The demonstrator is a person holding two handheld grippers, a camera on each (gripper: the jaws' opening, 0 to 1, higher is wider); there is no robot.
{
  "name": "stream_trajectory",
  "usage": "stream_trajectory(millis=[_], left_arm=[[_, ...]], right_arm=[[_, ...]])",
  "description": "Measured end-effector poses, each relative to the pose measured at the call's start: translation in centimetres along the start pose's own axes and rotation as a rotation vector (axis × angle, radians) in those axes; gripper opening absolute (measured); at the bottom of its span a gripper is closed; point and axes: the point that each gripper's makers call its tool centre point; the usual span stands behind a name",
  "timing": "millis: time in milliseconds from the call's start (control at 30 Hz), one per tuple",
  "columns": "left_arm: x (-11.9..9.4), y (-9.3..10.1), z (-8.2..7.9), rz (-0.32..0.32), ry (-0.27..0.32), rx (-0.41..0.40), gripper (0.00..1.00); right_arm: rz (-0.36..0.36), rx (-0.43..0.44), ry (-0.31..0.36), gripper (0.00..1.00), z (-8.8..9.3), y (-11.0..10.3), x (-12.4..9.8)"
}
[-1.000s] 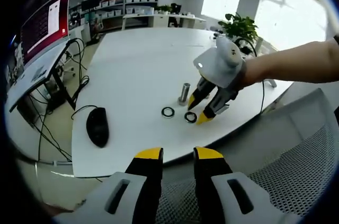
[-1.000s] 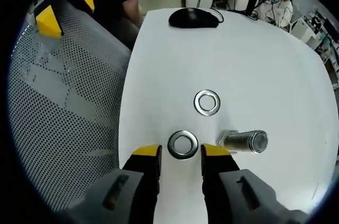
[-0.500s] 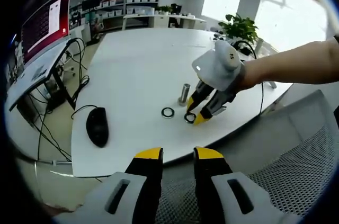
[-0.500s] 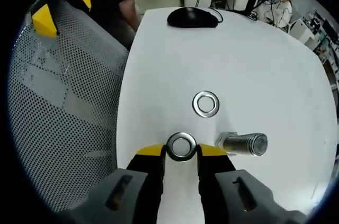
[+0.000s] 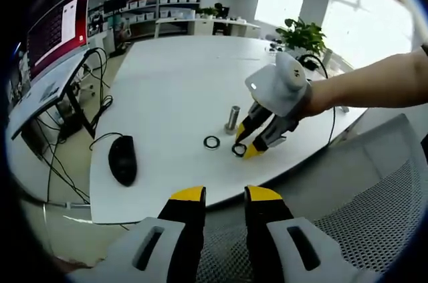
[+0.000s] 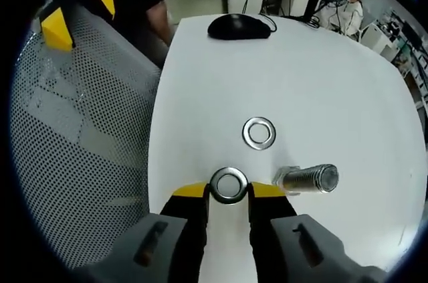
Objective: Place the washer onto the threaded stud by aligning its center hole with the stud, sliding it down to the base, and recovering from edge contact or off-axis alignment until the washer reaches the visible bottom stop.
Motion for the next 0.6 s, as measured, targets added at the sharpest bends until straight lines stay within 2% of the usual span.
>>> stream_trajectory(millis=[333, 600], left_arm=[[0.00, 0.03, 0.02, 0.002, -0.002, 0.003, 0.21], [0.01, -0.01, 0.00, 0.003, -0.003, 0.004, 0.21]], right_arm=[[0.007, 0.041, 0.018, 0.24, -0.14, -0.27, -0.41], [0.014, 0.062, 0.028, 0.24, -0.17, 0.38, -0.79]])
Point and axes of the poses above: the point that each gripper's makers call its tool centre point, and the gripper's own axes: x roughly forward along the fingers, y roughly to its right, z roughly out of its underside, and after that the axes turned 6 degrees about -z, right-handed
